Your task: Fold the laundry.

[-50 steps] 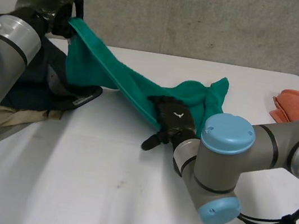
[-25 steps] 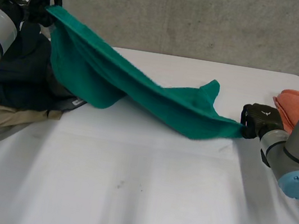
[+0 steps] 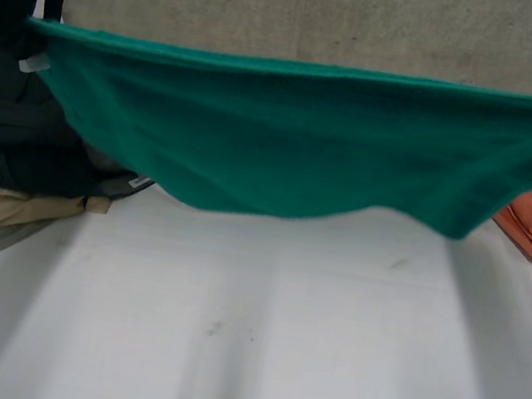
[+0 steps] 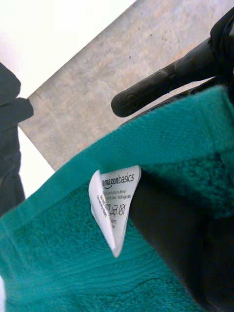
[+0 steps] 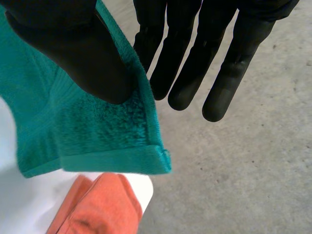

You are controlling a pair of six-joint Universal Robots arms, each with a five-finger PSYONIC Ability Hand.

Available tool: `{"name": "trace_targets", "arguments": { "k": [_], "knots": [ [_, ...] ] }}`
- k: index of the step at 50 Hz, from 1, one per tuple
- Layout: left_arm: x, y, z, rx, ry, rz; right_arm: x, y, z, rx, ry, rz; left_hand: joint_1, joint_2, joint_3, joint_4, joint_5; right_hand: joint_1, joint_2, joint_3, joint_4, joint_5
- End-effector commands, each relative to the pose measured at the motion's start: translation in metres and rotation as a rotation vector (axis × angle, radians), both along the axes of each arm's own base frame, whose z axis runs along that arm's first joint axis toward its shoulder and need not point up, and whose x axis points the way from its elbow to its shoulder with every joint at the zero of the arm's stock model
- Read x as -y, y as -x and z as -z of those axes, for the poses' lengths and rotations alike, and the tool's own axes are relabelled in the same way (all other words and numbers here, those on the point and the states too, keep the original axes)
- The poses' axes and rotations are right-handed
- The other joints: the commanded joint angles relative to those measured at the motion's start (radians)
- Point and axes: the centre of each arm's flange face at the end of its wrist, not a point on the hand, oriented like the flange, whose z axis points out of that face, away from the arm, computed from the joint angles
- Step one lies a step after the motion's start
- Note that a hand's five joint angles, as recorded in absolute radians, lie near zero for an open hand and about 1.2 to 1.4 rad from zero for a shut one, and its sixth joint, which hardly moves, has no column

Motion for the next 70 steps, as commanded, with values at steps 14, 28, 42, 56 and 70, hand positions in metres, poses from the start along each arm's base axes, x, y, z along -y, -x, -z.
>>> {"name": "trace_targets", "arguments": {
  "k": [14, 28, 42, 56, 70],
  "knots": [
    [0.121, 0.06, 0.097, 0.131, 0.022, 0.093, 0.099, -0.045, 0.112, -0.111, -0.115, 0.065, 0.258, 0.196, 0.201, 0.194, 0.218, 0.266, 0.223, 0.206, 0.198, 0.224],
    [0.166, 0.066, -0.023, -0.123, 0.807, -0.029, 0.134, -0.067, -0.013, 0.284, 0.744, 0.114, 0.258, 0.196, 0.201, 0.194, 0.218, 0.266, 0.223, 0.206, 0.198, 0.224],
    [0.154, 0.057, 0.1, -0.137, 0.337, 0.069, 0.129, -0.068, 0.097, 0.194, 0.313, -0.004, 0.258, 0.196, 0.201, 0.194, 0.218, 0.266, 0.223, 0.206, 0.198, 0.224],
    [0.082, 0.048, 0.222, 0.014, -0.241, 0.107, 0.083, -0.052, 0.221, -0.043, -0.285, -0.002, 0.258, 0.196, 0.201, 0.194, 0.218, 0.266, 0.223, 0.206, 0.198, 0.224],
    [-0.056, 0.0, 0.189, 0.441, -0.853, 0.161, -0.023, 0.011, 0.198, -0.487, -0.63, -0.074, 0.258, 0.196, 0.201, 0.194, 0.218, 0.266, 0.223, 0.206, 0.198, 0.224]
  ]
}}
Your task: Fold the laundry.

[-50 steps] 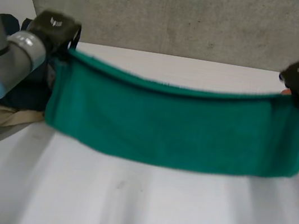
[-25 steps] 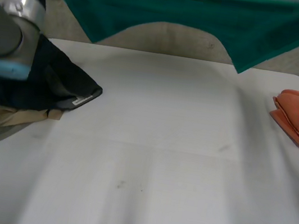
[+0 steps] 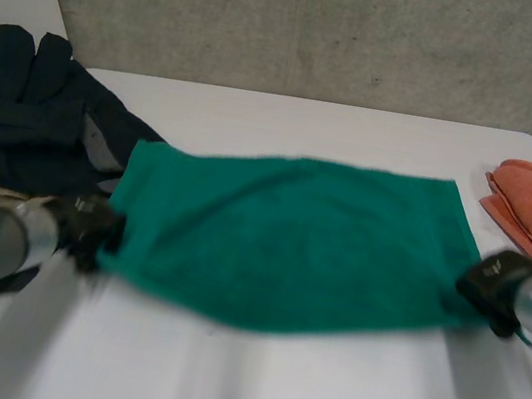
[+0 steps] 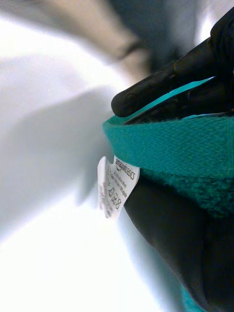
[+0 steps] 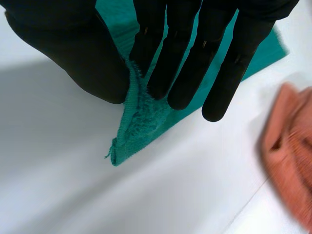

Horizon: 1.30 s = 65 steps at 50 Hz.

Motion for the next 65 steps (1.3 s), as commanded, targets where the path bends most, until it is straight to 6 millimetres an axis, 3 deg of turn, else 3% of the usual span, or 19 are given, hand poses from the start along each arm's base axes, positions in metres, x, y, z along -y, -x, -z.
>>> {"name": "trace_targets", "arguments": {
  "k": [1, 7, 10, 14, 17, 24, 31, 32, 33, 34, 35, 37, 38, 42, 47, 51, 56, 60, 65],
  "knots": [
    [-0.043, -0.01, -0.014, 0.146, -0.103, 0.127, -0.027, 0.018, -0.015, -0.118, -0.001, -0.072, 0.258, 0.194, 0.199, 0.194, 0.218, 0.266, 0.219, 0.202, 0.197, 0.217],
    [-0.007, 0.004, -0.027, 0.102, 0.188, 0.121, -0.005, 0.016, -0.017, -0.06, 0.113, -0.02, 0.258, 0.194, 0.199, 0.194, 0.218, 0.266, 0.219, 0.202, 0.197, 0.217],
    [0.01, 0.013, -0.029, 0.07, 0.276, 0.113, 0.026, 0.011, -0.005, 0.007, 0.193, 0.033, 0.258, 0.194, 0.199, 0.194, 0.218, 0.266, 0.219, 0.202, 0.197, 0.217],
    [0.047, 0.029, -0.02, 0.008, 0.358, 0.057, 0.053, -0.017, -0.002, 0.104, 0.331, 0.01, 0.258, 0.194, 0.199, 0.194, 0.218, 0.266, 0.219, 0.202, 0.197, 0.217],
    [0.061, 0.03, -0.013, 0.016, 0.369, 0.002, 0.073, -0.035, 0.0, 0.155, 0.439, -0.019, 0.258, 0.194, 0.199, 0.194, 0.218, 0.266, 0.219, 0.202, 0.197, 0.217],
    [0.095, 0.048, -0.001, 0.012, 0.46, -0.037, 0.126, -0.054, 0.018, 0.197, 0.628, -0.035, 0.258, 0.194, 0.199, 0.194, 0.218, 0.266, 0.219, 0.202, 0.197, 0.217],
    [0.126, 0.059, 0.007, -0.021, 0.595, -0.051, 0.156, -0.072, 0.036, 0.229, 0.708, -0.068, 0.258, 0.194, 0.199, 0.194, 0.218, 0.266, 0.219, 0.202, 0.197, 0.217],
    [0.128, 0.06, 0.007, -0.025, 0.602, -0.051, 0.162, -0.075, 0.041, 0.244, 0.73, -0.075, 0.258, 0.194, 0.199, 0.194, 0.218, 0.13, 0.083, 0.067, 0.062, 0.082],
    [0.128, 0.062, 0.007, -0.029, 0.606, -0.046, 0.164, -0.077, 0.044, 0.249, 0.738, -0.074, 0.183, 0.119, 0.124, 0.119, 0.143, -0.362, -0.409, -0.426, -0.431, -0.411],
    [0.125, 0.067, 0.006, -0.031, 0.611, -0.034, 0.164, -0.078, 0.048, 0.249, 0.743, -0.078, -0.777, -0.841, -0.836, -0.841, -0.817, -0.956, -1.003, -1.019, -1.025, -1.005],
    [0.124, 0.07, 0.006, -0.032, 0.611, -0.028, 0.163, -0.08, 0.051, 0.248, 0.745, -0.084, -0.964, -1.027, -1.022, -1.028, -1.004, -0.956, -1.003, -1.019, -1.025, -1.005],
    [0.12, 0.074, 0.006, -0.038, 0.608, -0.017, 0.159, -0.084, 0.054, 0.263, 0.743, -0.086, -0.802, -0.865, -0.86, -0.866, -0.842, -0.956, -1.003, -1.019, -1.025, -1.005],
    [0.115, 0.078, 0.006, -0.044, 0.604, -0.005, 0.157, -0.084, 0.052, 0.269, 0.745, -0.083, -0.964, -1.027, -1.022, -1.028, -1.004, -0.956, -1.003, -1.019, -1.025, -1.005],
    [0.103, 0.08, -0.005, -0.066, 0.602, -0.004, 0.145, -0.078, 0.022, 0.347, 0.746, -0.033, -0.964, -1.027, -1.022, -1.028, -1.004, -0.956, -1.003, -1.019, -1.025, -1.005],
    [0.081, 0.07, -0.021, -0.121, 0.579, -0.032, 0.126, -0.052, -0.001, 0.472, 0.65, 0.077, -0.964, -1.027, -1.022, -1.028, -1.004, -0.956, -1.003, -1.019, -1.025, -1.005],
    [0.064, 0.063, -0.029, -0.171, 0.551, -0.056, 0.097, -0.028, -0.022, 0.507, 0.473, 0.144, -0.964, -1.027, -1.022, -1.028, -1.004, -0.956, -1.003, -1.019, -1.025, -1.005],
    [0.049, 0.056, -0.028, -0.216, 0.515, -0.082, 0.079, 0.0, -0.004, 0.496, 0.232, 0.172, -0.964, -1.027, -1.022, -1.028, -1.004, -0.956, -1.003, -1.019, -1.025, -1.005],
    [0.046, 0.052, -0.022, -0.224, 0.488, -0.097, 0.072, 0.006, 0.007, 0.511, 0.15, 0.165, -0.964, -1.027, -1.022, -1.028, -1.004, -0.82, -0.866, -0.883, -0.888, -0.868],
    [0.045, 0.053, -0.019, -0.225, 0.479, -0.098, 0.077, 0.007, 0.027, 0.505, 0.133, 0.166, -0.964, -1.027, -1.022, -1.028, -1.004, -0.652, -0.699, -0.716, -0.721, -0.701]
  ]
}}
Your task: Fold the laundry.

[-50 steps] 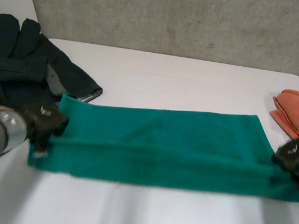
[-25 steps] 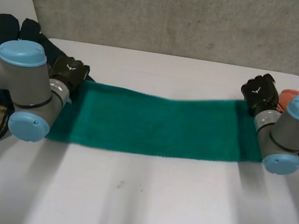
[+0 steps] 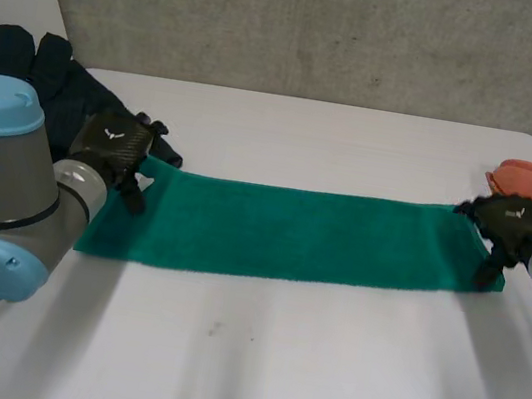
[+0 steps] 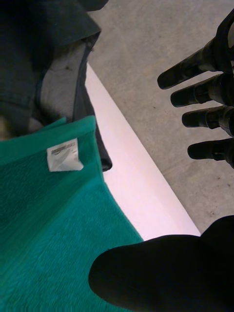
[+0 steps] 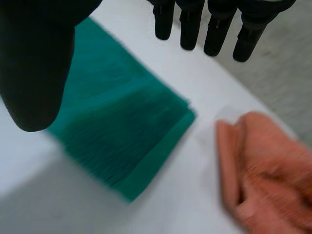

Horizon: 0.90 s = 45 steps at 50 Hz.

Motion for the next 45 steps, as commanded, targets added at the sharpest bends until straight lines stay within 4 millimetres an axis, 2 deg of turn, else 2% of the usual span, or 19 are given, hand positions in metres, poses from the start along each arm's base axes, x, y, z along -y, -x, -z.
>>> {"name": "trace_targets", "arguments": {
  "k": [1, 8, 9, 10, 11, 17, 23, 27, 29, 30, 31, 34, 35, 36, 37, 38, 41, 42, 45],
  "knots": [
    [-0.001, 0.0, 0.006, -0.004, -0.016, -0.001, 0.007, 0.003, 0.029, -0.005, -0.037, -0.02, -0.015, -0.035, -0.042, -0.03, -0.049, 0.251, 0.239, 0.237, 0.238, 0.23],
    [-0.002, 0.002, 0.006, -0.004, -0.016, 0.004, 0.014, 0.003, 0.052, -0.047, -0.037, -0.04, -0.015, -0.035, -0.042, -0.03, -0.049, 0.296, 0.284, 0.281, 0.283, 0.274],
    [-0.002, 0.002, 0.006, -0.004, -0.016, 0.005, 0.015, 0.004, 0.056, -0.063, -0.04, -0.041, -0.015, -0.035, -0.042, -0.03, -0.049, 0.581, 0.569, 0.566, 0.568, 0.559],
    [-0.003, 0.002, 0.006, -0.004, -0.017, 0.005, 0.017, 0.005, 0.055, -0.07, -0.032, -0.036, -0.015, -0.035, -0.042, -0.03, -0.049, 1.008, 0.996, 0.994, 0.995, 0.986],
    [-0.003, 0.002, 0.006, -0.004, -0.016, 0.005, 0.022, 0.012, 0.054, -0.079, -0.014, 0.003, -0.015, -0.035, -0.042, -0.03, -0.049, 1.113, 1.101, 1.099, 1.1, 1.091],
    [-0.007, 0.003, -0.005, -0.013, 0.007, 0.011, 0.039, 0.056, 0.043, -0.153, 0.089, 0.174, -0.015, -0.035, -0.042, -0.03, -0.049, 1.114, 1.102, 1.1, 1.101, 1.092],
    [-0.01, -0.001, -0.012, -0.018, 0.02, 0.004, 0.047, 0.098, 0.009, -0.275, 0.175, 0.254, -0.015, -0.035, -0.042, -0.03, -0.049, 1.114, 1.102, 1.1, 1.101, 1.092],
    [-0.014, -0.005, -0.017, -0.021, 0.028, -0.002, 0.052, 0.114, -0.001, -0.382, 0.216, 0.276, -0.015, -0.035, -0.042, -0.03, -0.049, 1.114, 1.102, 1.1, 1.101, 1.092],
    [-0.017, -0.007, -0.018, -0.021, 0.028, -0.002, 0.051, 0.109, -0.008, -0.407, 0.24, 0.264, -0.015, -0.035, -0.042, -0.03, -0.049, 1.114, 1.102, 1.1, 1.101, 1.092],
    [-0.018, -0.007, -0.019, -0.022, 0.03, -0.002, 0.05, 0.104, -0.014, -0.415, 0.258, 0.255, -0.015, -0.035, -0.042, -0.03, -0.049, 1.114, 1.102, 1.1, 1.101, 1.092],
    [-0.019, -0.007, -0.021, -0.023, 0.033, -0.002, 0.046, 0.084, -0.03, -0.406, 0.312, 0.216, -0.015, -0.035, -0.042, -0.03, -0.049, 1.114, 1.102, 1.1, 1.101, 1.092],
    [-0.02, -0.009, -0.025, -0.028, 0.042, -0.006, 0.032, 0.034, -0.057, -0.358, 0.418, 0.112, -0.015, -0.035, -0.042, -0.03, -0.049, 1.114, 1.102, 1.1, 1.101, 1.092],
    [-0.021, -0.009, -0.026, -0.03, 0.043, -0.006, 0.02, -0.002, -0.07, -0.31, 0.491, 0.032, -0.015, -0.035, -0.042, -0.03, -0.049, 1.114, 1.102, 1.1, 1.101, 1.092],
    [-0.022, -0.01, -0.027, -0.036, 0.044, -0.009, 0.016, -0.015, -0.072, -0.293, 0.514, -0.001, -0.015, -0.035, -0.042, -0.03, -0.049, 1.114, 1.102, 1.1, 1.101, 1.092],
    [-0.022, -0.01, -0.028, -0.039, 0.047, -0.009, 0.01, -0.031, -0.073, -0.273, 0.538, -0.044, -0.015, -0.035, -0.042, -0.03, -0.049, 1.114, 1.102, 1.1, 1.101, 1.092],
    [-0.023, -0.01, -0.029, -0.044, 0.047, -0.01, -0.005, -0.061, -0.075, -0.231, 0.579, -0.136, -0.015, -0.035, -0.042, -0.03, -0.049, 1.114, 1.102, 1.1, 1.101, 1.092],
    [-0.026, -0.01, -0.03, -0.061, 0.043, -0.01, -0.033, -0.108, -0.073, -0.174, 0.631, -0.301, -0.015, -0.035, -0.042, -0.03, -0.049, 1.114, 1.102, 1.1, 1.101, 1.092],
    [-0.026, -0.01, -0.03, -0.067, 0.039, -0.011, -0.055, -0.138, -0.066, -0.14, 0.651, -0.42, -0.015, -0.035, -0.042, -0.03, -0.049, 1.114, 1.102, 1.1, 1.101, 1.092],
    [-0.029, -0.009, -0.028, -0.08, 0.028, -0.01, -0.094, -0.183, -0.043, -0.093, 0.641, -0.61, -0.015, -0.035, -0.042, -0.03, -0.049, 1.114, 1.102, 1.1, 1.101, 1.092]
  ]
}}
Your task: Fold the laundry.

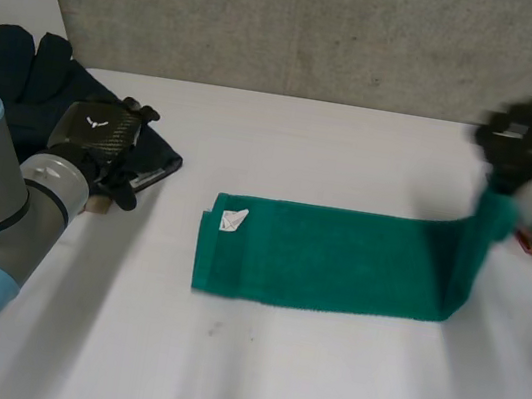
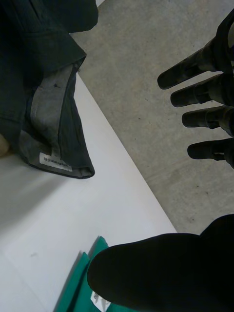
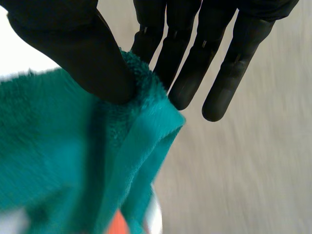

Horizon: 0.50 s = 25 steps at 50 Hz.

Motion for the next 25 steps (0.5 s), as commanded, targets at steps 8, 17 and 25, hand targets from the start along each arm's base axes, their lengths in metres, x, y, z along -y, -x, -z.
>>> {"name": "trace_targets", "arguments": {
  "k": [8, 17, 25],
  "knots": [
    [-0.012, 0.006, 0.008, -0.03, -0.041, 0.021, -0.164, -0.173, 0.112, -0.094, -0.135, -0.722, -0.015, -0.035, -0.042, -0.03, -0.049, 0.282, 0.215, 0.202, 0.198, 0.215],
    [-0.011, 0.017, 0.014, -0.026, -0.049, 0.051, -0.154, -0.162, 0.095, 0.002, -0.204, -0.568, -0.015, -0.035, -0.042, -0.03, -0.049, -0.94, -1.007, -1.02, -1.024, -1.006],
    [-0.024, 0.04, 0.01, -0.033, -0.034, 0.124, -0.098, -0.072, 0.079, 0.161, -0.492, -0.143, -0.015, -0.035, -0.042, -0.03, -0.049, -0.94, -1.007, -1.02, -1.024, -1.006]
  ]
}}
